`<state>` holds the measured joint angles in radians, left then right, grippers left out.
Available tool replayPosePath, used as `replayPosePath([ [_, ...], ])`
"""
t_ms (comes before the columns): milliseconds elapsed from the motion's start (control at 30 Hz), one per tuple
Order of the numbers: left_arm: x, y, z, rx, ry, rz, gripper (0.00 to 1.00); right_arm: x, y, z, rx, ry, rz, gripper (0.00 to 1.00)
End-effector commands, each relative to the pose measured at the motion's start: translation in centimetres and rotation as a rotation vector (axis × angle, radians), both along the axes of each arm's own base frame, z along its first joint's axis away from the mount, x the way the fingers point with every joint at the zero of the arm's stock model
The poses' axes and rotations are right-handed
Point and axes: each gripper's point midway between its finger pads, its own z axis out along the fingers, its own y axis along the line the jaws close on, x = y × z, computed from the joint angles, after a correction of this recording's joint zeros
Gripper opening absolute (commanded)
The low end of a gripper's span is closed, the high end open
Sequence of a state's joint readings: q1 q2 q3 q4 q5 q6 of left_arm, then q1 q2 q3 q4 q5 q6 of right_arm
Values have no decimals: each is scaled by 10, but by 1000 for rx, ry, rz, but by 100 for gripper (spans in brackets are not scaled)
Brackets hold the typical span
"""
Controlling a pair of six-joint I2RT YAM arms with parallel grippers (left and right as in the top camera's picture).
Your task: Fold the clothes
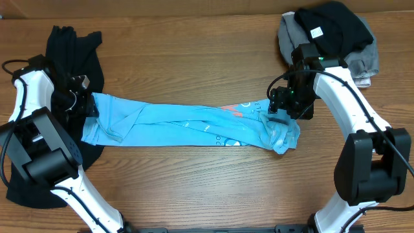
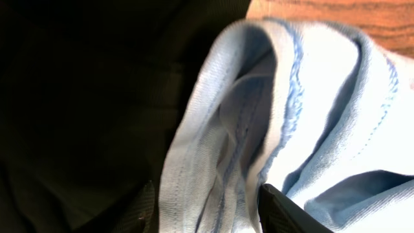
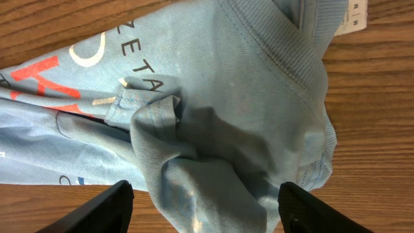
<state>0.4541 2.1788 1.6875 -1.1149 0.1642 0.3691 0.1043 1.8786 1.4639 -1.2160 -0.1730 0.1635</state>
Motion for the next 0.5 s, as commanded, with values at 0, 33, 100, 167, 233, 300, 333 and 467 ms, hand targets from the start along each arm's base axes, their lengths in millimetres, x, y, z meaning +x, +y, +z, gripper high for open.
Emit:
replayPosePath([
  [0, 2, 7, 3, 10, -4, 21, 55, 1, -1, 7, 7, -24, -3, 75],
  [33, 3, 8, 3, 11, -7, 21, 54, 1, -1, 7, 7, -24, -3, 75],
  [100, 5, 9, 2, 16, -18, 21, 54, 1, -1, 7, 6, -24, -2, 75],
  [167, 9, 8, 1, 11, -34, 21, 55, 1, -1, 7, 6, -25, -2, 75],
  [233, 12, 6, -2, 2, -50, 19, 55, 2, -1, 7, 7, -28, -2, 75],
  [300, 11, 5, -6, 4, -52, 17, 56, 2, -1, 7, 7, -28, -2, 75],
  [333, 11, 5, -8, 3, -51, 17, 56, 2, -1, 7, 7, -28, -2, 75],
  [467, 8, 1, -15, -11, -47, 16, 54, 2, -1, 7, 7, -28, -2, 75],
])
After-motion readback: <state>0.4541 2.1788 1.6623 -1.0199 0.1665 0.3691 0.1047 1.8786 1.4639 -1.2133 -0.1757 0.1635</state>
